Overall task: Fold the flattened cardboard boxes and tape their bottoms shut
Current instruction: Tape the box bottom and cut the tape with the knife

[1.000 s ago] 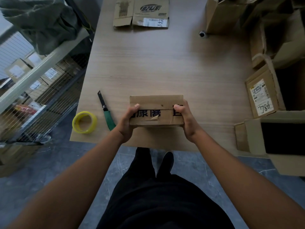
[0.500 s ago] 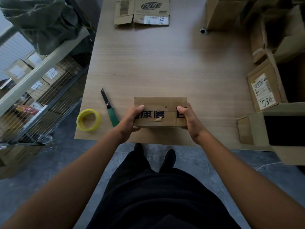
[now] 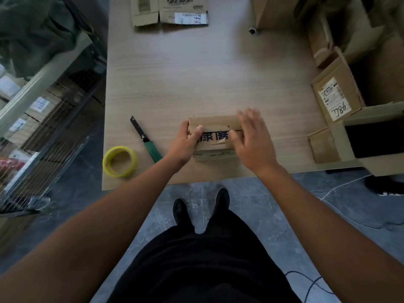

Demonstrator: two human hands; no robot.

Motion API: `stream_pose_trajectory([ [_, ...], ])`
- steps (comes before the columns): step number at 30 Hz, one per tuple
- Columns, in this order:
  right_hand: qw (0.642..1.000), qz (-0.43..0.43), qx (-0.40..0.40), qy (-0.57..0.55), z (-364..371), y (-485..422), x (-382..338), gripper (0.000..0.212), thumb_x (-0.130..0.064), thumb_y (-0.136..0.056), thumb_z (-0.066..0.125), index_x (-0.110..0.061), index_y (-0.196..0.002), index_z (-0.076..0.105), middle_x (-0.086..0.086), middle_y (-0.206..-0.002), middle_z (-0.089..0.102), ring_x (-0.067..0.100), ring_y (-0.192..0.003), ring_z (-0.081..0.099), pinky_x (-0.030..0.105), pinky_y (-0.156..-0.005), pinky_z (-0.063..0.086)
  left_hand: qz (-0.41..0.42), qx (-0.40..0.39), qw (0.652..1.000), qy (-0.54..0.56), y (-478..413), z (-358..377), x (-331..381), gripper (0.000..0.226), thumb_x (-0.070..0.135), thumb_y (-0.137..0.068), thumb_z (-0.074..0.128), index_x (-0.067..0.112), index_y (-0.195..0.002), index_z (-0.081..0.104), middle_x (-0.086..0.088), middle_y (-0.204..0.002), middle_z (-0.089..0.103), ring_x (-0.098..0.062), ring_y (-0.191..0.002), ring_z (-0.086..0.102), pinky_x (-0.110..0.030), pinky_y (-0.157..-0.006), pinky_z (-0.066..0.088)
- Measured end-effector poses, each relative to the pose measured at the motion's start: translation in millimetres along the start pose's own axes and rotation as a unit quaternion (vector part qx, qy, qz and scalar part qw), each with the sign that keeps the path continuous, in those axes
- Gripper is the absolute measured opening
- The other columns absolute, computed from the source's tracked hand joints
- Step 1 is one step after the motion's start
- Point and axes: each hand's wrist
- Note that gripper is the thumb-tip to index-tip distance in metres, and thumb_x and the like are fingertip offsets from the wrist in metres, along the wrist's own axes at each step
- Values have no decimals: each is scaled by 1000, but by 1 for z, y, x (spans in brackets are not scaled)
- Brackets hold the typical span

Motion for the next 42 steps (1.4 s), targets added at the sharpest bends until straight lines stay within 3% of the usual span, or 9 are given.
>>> stream_pose_trajectory([
  [3, 992, -60, -74, 80, 28, 2, -27, 69, -55, -101, 21, -21, -161, 21, 9, -169, 13, 27, -157, 3, 48, -127, 4, 30, -11, 999, -39, 1, -2, 7, 54, 62, -96, 50, 28, -137, 46, 4, -111, 67, -18, -104, 67, -53, -98, 54],
  [6, 989, -38, -67, 130, 46, 2, -42, 70, -59, -101, 14, -27, -163, 14, 6, -171, 4, 23, -157, -2, 46, -127, -4, 79, 35, 992, -87, 12, -22, 3, 50, 48, -107, 40, 21, -149, 45, 3, -137, 59, -14, -126, 54, -36, -109, 41],
  [12, 989, -31, -54, 136, 60, -8, -63, 73, -60, -98, 11, -26, -162, 15, 8, -171, 6, 25, -157, -1, 47, -127, -4, 63, 224, 937, -260, 60, -135, -82, 35, 5, -88, 56, 14, -122, 59, -7, -123, 62, -27, -115, 55, -37, -95, 41],
  [16, 989, -24, -51, 135, 66, -13, -74, 76, -63, -97, 9, -26, -162, 15, 7, -171, 6, 24, -157, -2, 47, -126, -4, 13, 111, 876, -469, 68, -177, -130, 52, 14, -81, 66, 10, -132, 56, -13, -138, 53, -36, -134, 44, -47, -113, 37],
  [19, 990, -19, -55, 125, 65, -14, -74, 78, -65, -94, 10, -27, -162, 14, 4, -171, 4, 21, -157, -5, 43, -126, -9, 82, 105, 819, -558, 65, -187, -147, 32, 17, -87, 68, 16, -119, 66, -6, -128, 63, -32, -129, 50, -44, -112, 29],
  [24, 996, -34, -51, 62, 61, -13, -71, 79, -68, -93, 16, -31, -162, 14, -1, -171, 9, 17, -157, -4, 43, -126, -9, 177, 157, 779, -581, 66, -186, -136, 18, 23, -87, 72, 23, -103, 64, 2, -98, 69, -30, -103, 59, -43, -114, 22],
  [33, 992, -63, -82, -77, 43, -14, -63, 85, -76, -77, 45, -40, -154, 34, -4, -165, 28, 20, -156, 9, 47, -125, -5, 384, 134, 772, -489, 56, -109, -25, 28, 29, -89, 63, 21, -116, 65, 3, -111, 74, -30, -120, 58, -46, -122, 17],
  [37, 989, -62, -30, -134, 46, -18, -57, 79, -75, -80, 53, -28, -143, 52, -2, -149, 51, 20, -144, 38, 54, -123, 15, 394, 103, 759, -509, 36, -76, 2, 42, 43, -87, 46, 20, -118, 65, 1, -107, 74, -30, -113, 60, -50, -121, 20],
  [42, 972, -22, 54, -228, 52, -20, -60, 53, -60, -86, 56, -17, -113, 70, -6, -112, 70, 19, -114, 59, 43, -121, 23, 365, 99, 767, -518, 26, -60, 8, 45, 42, -82, 43, 21, -116, 64, 0, -101, 73, -31, -107, 60, -49, -121, 17],
])
Point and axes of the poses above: each hand's wrist, its own y-axis away from the middle knuckle, its own z-axis out of the palm, x = y × z
